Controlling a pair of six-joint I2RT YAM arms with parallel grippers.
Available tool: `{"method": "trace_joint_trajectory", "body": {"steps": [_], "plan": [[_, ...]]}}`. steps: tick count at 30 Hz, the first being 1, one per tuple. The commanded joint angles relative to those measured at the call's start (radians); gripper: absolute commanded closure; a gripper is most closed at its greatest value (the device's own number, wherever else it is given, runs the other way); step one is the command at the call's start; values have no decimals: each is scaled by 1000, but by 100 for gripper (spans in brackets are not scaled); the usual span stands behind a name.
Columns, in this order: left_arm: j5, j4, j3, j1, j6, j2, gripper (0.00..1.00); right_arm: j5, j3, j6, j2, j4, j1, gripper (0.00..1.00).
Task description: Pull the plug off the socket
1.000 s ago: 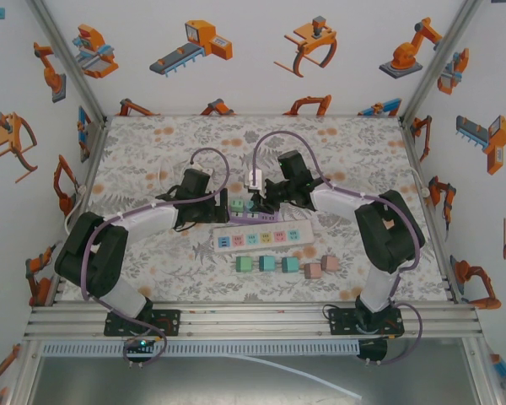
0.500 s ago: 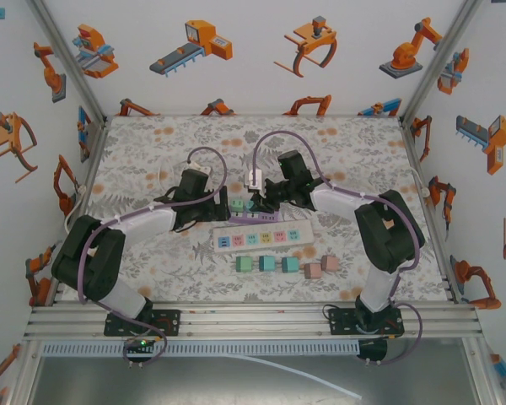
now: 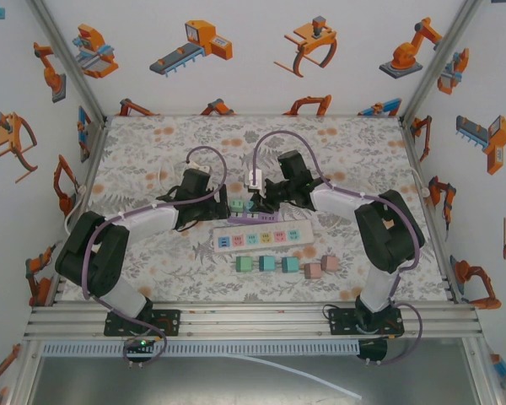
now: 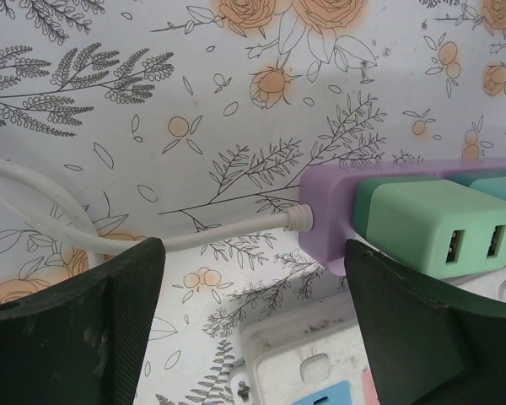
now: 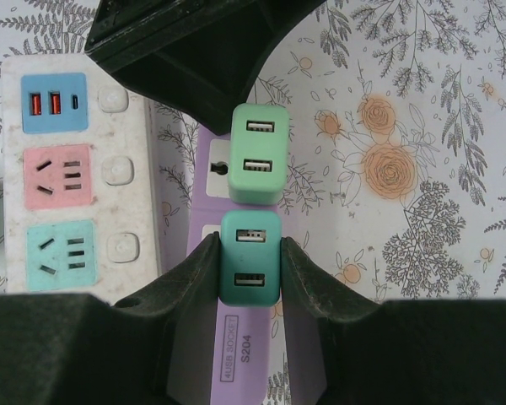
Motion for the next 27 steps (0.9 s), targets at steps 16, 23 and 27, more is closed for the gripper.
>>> {"method": "trace_joint_trajectory", "body": {"steps": [16, 23, 27], "plan": [[-104, -131, -25, -8, -28, 16, 22, -50, -48, 91, -82, 126, 3, 77], [-99, -126, -27, -11, -31, -4, 22, -19, -89, 96, -118, 130, -1, 78], [-90, -125, -25, -16, -29, -45, 22, -7, -108, 122, -165, 136, 0, 77]]}}
